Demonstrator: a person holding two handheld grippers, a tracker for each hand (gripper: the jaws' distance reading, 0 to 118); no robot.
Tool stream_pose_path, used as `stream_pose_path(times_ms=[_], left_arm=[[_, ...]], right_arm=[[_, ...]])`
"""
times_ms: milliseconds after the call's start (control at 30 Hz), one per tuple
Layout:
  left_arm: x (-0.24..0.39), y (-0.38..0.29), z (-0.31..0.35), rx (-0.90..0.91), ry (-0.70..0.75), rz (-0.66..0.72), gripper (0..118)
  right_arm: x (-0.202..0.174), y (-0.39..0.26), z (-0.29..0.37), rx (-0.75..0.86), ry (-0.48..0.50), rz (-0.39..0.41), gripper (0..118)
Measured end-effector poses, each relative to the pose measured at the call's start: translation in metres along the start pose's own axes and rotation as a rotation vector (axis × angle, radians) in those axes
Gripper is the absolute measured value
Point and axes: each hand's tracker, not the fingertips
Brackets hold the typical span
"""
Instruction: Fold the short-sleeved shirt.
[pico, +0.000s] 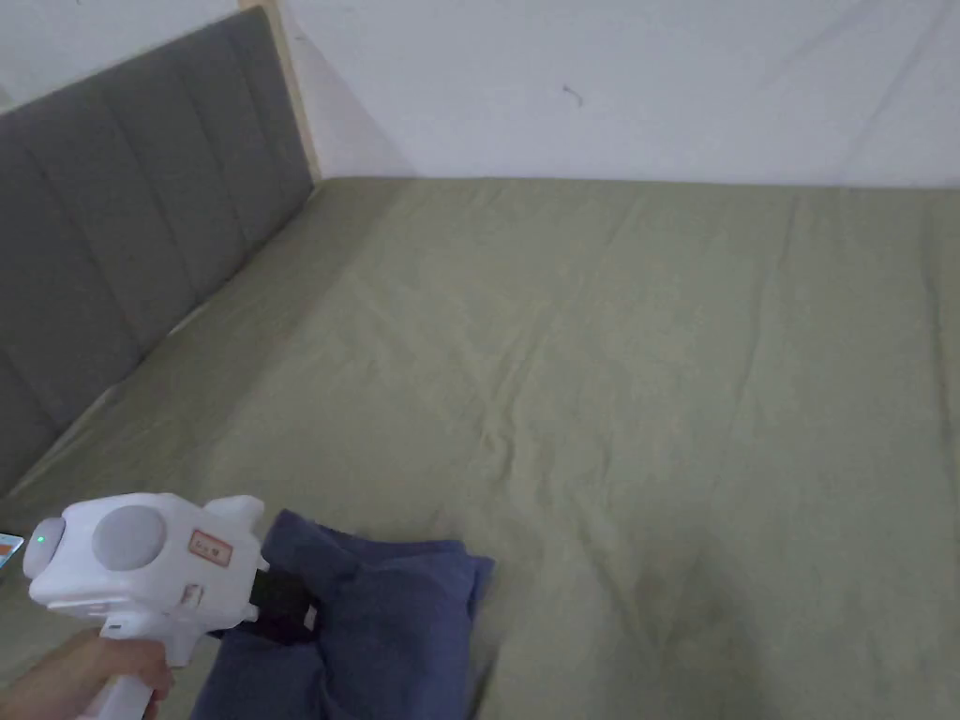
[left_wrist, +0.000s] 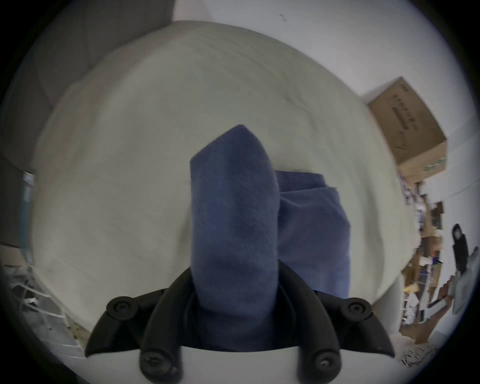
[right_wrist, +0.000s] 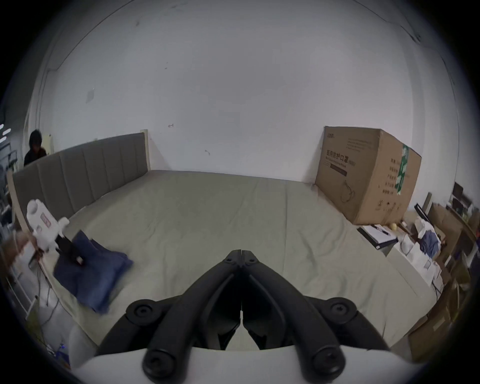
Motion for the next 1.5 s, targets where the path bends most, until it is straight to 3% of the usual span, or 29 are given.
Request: stream_pose_path(times_ms=[100,167,267,367,433,533,600,633,667,867,933,967,1067,1167,1233,1300,1500], left_arm=[[-0.023,0.012,0.002,-0.015,0.014,0.026,23],[-0.029,0.021,0.002,-0.032,0.122,-0.024,23],[-0.042,0.039,0.002,-0.025,0.264,-0.059,23],[-0.057,0.051,0.0,-0.02,0.307,-0.069,23],[-0.068,0.054,0.0,-0.015,0.391,-0.036,23],[-0.079,0.056,-0.001,0.025,0.459,-0.042,25],[-0.078,0.052,-0.002,0.032,0.568,-0.059,73],[-0.077,0.048,0.001,0.081,0.626,-0.083,91],[-0.077,0.041,0.008,0.167,0.629,-0.077,102],[-0.064,0.005,0.064,0.358,0.283,0.239,102],[-0.046,-0.007,0.077,0.372,0.208,0.245,98],[-0.032,-0.016,0.084,0.388,0.197,0.226,84],[0.019,-0.035,0.102,0.491,0.239,0.134,23],[0.074,-0.057,0.12,0.601,0.224,0.048,0],[0.104,-0.069,0.133,0.754,0.218,-0.001,0],[0.145,-0.081,0.15,0.795,0.257,-0.08,0],[0.238,-0.114,0.17,0.955,0.185,-0.136,0]], right_arm=[[-0.003,0.005,-0.008,-0.008,0.037,-0.068,0],[-0.003,0.007,-0.01,0.022,0.051,-0.093,0],[-0.008,0.013,-0.008,0.067,0.039,-0.059,0],[-0.009,0.017,-0.004,0.112,0.037,-0.038,0],[-0.01,0.015,0.002,0.186,0.02,0.01,0],[-0.011,0.014,0.005,0.171,-0.002,0.079,0],[-0.007,0.011,0.004,0.155,0.005,0.065,0],[-0.005,0.01,0.002,0.134,0.012,0.044,0],[-0.003,0.009,0.001,0.117,0.019,0.024,0],[0.008,0.004,0.002,0.095,0.04,0.0,0],[0.01,0.005,0.005,0.102,0.039,0.004,0],[0.014,0.004,0.007,0.107,0.041,0.005,0],[0.02,0.005,0.011,0.109,0.055,-0.015,0],[0.029,0.004,0.017,0.119,0.066,-0.032,0],[0.034,0.005,0.021,0.129,0.079,-0.035,0],[0.041,0.008,0.025,0.139,0.086,-0.049,0],[0.061,0.019,0.038,0.169,0.049,-0.072,0]])
